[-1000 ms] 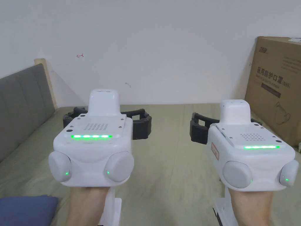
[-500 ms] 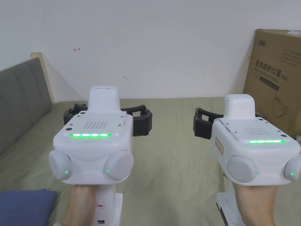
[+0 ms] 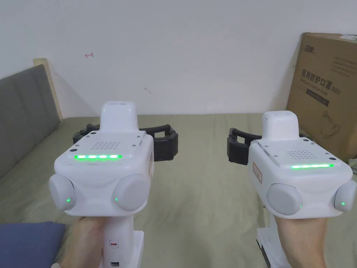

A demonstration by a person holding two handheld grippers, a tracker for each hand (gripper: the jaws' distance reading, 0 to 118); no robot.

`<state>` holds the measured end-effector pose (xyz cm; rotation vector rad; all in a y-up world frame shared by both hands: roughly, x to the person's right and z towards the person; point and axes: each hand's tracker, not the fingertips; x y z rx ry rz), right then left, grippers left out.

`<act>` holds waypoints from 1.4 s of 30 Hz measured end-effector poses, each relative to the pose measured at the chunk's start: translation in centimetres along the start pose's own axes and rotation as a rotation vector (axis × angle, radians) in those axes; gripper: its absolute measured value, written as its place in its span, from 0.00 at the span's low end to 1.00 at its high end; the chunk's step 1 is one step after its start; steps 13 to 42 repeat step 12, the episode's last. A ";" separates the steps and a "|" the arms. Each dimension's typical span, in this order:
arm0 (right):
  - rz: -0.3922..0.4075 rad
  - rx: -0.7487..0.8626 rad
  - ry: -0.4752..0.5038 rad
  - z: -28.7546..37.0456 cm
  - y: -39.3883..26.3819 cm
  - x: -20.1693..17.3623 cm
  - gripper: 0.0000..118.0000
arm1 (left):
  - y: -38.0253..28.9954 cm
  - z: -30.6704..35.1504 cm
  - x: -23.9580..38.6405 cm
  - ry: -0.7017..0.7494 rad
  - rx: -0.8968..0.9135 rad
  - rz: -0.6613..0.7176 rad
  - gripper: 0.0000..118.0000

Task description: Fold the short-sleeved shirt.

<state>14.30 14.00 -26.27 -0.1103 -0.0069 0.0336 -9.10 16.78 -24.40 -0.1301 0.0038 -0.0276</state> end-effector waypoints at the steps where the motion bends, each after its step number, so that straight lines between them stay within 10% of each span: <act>1: 0.002 0.000 0.000 0.0 0.0 0.0 0.79 | -0.2 0.1 0.0 -0.006 0.009 -0.018 1.00; 42: -0.003 -0.010 0.006 -0.2 -0.1 -0.3 0.79 | -0.3 -0.2 0.1 0.017 0.010 -0.025 1.00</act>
